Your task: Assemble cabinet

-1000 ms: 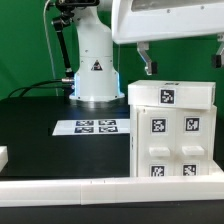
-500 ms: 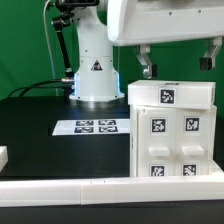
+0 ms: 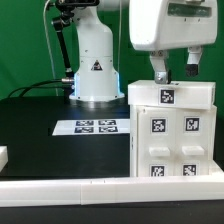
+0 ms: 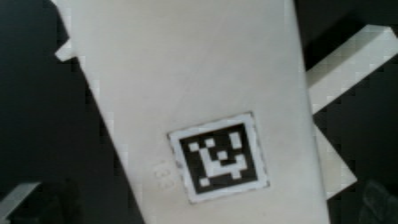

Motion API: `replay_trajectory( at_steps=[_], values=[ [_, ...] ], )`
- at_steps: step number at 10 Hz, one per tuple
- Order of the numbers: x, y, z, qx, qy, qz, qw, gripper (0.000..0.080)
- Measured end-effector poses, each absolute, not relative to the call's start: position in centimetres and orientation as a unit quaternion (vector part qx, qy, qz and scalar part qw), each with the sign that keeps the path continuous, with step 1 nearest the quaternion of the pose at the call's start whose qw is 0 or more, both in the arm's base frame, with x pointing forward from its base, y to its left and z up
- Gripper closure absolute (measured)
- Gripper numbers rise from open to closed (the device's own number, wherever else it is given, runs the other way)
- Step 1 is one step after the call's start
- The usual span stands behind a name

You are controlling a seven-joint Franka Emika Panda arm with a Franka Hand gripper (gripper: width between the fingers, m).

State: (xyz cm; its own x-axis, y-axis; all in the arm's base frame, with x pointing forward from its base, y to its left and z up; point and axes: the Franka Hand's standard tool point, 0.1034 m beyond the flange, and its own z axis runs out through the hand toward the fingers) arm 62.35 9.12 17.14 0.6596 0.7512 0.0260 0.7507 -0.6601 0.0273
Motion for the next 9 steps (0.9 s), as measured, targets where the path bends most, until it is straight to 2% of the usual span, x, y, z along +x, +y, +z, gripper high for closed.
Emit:
replay_trajectory(
  at_steps=[2,6,8,9],
  values=[
    [62.3,8.9,16.7,0.899,0.437,0.011,0.015,0.0003],
    [62.0,8.6,15.3,0.904,0.426,0.002,0.016,0.0003],
    [62.0,8.6,15.3,0.908,0.419,0.002,0.016,0.0003],
    [62.1,8.5,15.3,0.909,0.417,0.002,0.016,0.0093]
  ],
)
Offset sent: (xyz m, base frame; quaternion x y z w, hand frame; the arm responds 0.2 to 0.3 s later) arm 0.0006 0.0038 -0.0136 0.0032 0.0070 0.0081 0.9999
